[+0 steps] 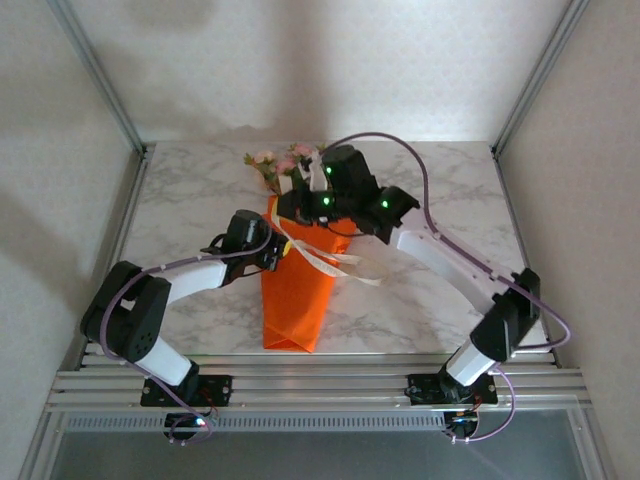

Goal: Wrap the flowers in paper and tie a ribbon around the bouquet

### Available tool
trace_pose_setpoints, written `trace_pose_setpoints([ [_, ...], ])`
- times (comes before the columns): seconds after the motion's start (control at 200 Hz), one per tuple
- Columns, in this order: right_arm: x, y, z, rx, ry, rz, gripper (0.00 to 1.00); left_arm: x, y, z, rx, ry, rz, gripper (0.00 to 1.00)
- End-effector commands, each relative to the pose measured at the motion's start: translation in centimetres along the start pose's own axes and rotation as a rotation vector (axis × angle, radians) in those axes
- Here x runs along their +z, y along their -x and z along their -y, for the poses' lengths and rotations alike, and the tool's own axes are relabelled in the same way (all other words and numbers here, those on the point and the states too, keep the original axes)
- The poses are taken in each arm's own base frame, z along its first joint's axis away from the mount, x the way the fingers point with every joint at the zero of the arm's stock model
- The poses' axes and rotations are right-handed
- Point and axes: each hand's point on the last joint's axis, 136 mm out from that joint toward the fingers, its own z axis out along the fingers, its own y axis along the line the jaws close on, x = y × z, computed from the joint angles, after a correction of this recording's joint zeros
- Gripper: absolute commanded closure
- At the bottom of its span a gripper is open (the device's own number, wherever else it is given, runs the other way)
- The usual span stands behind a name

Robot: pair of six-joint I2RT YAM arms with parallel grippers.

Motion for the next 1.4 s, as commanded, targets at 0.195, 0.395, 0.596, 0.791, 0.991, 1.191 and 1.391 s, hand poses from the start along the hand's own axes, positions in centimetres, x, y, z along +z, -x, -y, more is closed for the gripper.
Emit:
trace_pose_setpoints([
  [0.195,5.8,6.3,11.8,0.165,-0.253,0.046,1.0,-2.5,-1.6,3.0,0.051,-0.133,-0.028,1.0],
  [0.395,7.5,5.0,17.8,0.191,-0.475,-0.043,1.0,-2.9,-2.4,2.4,0.053,-0.125,-0.061,1.0],
  [0.596,7.2,1.7,22.1,0.203,-0.591,-0.128,1.0,-3.6,-2.4,1.3,0.05,-0.114,-0.053,1.0],
  [0.791,8.1,-0.8,23.7,0.228,-0.585,-0.241,1.0,-3.8,-2.7,1.6,0.092,-0.123,-0.06,1.0],
  [0.991,9.0,-2.3,21.7,0.22,-0.483,-0.364,1.0,-3.8,-2.8,2.0,0.118,-0.126,-0.063,1.0],
  [1.191,9.0,-5.3,21.2,0.217,-0.494,-0.472,1.0,-4.1,-2.7,1.7,0.127,-0.12,-0.056,1.0],
  [1.391,8.0,-5.9,21.5,0.187,-0.538,-0.535,0.88,-4.2,-2.6,1.0,0.128,-0.108,-0.05,1.0],
])
